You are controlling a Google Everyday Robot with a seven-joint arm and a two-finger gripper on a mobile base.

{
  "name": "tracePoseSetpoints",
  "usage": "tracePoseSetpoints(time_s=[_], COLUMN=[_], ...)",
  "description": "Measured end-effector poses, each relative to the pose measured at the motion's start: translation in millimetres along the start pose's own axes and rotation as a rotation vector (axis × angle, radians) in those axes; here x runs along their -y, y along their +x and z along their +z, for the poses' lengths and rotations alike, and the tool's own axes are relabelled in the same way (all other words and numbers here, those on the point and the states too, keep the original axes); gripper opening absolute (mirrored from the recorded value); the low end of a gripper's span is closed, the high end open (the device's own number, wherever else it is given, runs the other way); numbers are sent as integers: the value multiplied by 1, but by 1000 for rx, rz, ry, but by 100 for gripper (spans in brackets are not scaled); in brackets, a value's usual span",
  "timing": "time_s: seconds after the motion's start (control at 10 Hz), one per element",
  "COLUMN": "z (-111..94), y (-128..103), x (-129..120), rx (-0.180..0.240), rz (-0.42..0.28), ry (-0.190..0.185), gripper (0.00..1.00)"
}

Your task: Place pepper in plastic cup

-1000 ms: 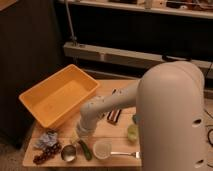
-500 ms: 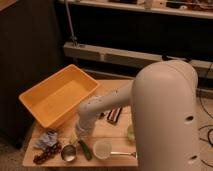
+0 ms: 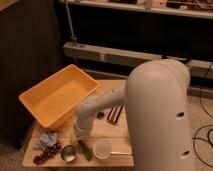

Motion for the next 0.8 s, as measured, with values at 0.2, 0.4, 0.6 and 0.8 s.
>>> tracePoseSetpoints(time_s=[0.2,0.4,0.6,0.8], z=[3,3,-2,-25], y=[-2,-3,-2,5], x=[-3,-2,1,15], rx=[-11,-22,-18,37], rz=[-2,9,30,67], ry=[5,16,14,-26], gripper=[21,7,6,6])
